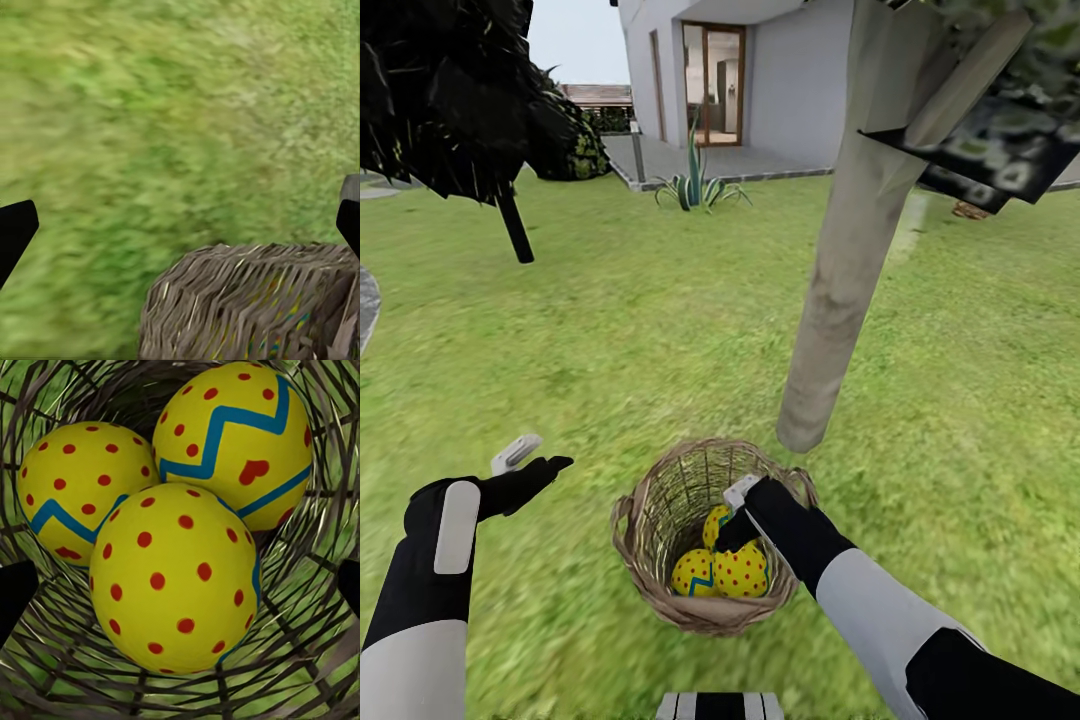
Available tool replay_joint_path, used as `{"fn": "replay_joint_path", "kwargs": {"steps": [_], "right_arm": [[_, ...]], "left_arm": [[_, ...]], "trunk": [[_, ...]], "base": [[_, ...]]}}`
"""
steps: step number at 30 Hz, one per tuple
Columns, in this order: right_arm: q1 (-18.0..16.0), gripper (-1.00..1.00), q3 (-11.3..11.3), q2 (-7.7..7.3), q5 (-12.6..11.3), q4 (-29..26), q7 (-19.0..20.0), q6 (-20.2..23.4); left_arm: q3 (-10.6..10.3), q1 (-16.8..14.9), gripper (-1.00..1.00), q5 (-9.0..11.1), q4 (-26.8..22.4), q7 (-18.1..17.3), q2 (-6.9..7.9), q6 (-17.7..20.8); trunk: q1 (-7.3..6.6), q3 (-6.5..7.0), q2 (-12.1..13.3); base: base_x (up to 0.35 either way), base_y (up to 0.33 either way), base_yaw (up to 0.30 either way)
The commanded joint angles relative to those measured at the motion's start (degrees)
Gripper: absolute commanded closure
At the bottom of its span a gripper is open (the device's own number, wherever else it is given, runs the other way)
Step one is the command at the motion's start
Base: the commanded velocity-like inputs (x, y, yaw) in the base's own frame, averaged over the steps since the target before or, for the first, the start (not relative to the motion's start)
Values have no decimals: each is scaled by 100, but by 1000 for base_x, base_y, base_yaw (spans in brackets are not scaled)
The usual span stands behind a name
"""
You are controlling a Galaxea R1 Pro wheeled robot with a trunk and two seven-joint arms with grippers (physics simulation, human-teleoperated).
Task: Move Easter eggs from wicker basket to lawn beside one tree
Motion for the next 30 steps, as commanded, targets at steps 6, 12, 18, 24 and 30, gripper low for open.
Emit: {"fn": "replay_joint_path", "kwargs": {"steps": [6, 12, 18, 24, 30], "right_arm": [[-1, -100, 9, 0, 54, -13, 43, -11], [5, -100, -18, 0, 23, -26, 7, 42], [-65, -100, -28, 0, 7, 100, 37, 180], [-259, -100, -33, 0, 1, 269, 32, 371], [-488, -100, -37, 0, 1, 551, 32, 682]], "left_arm": [[3, -3, -100, 63, -5, 53, 0, 23], [-5, 18, -100, 95, -5, 52, 7, 18], [20, 80, -100, 174, -6, 48, 17, 23], [16, 86, -100, 195, 6, 49, 16, 23], [19, 88, -100, 195, 11, 52, 18, 23]], "trunk": [[14, -138, -10], [27, -248, -17], [27, -248, -17], [32, -293, -20], [43, -381, -25]], "base": [[0, 0, 0], [0, 0, 0], [0, 0, 0], [0, 0, 0], [0, 0, 0]]}}
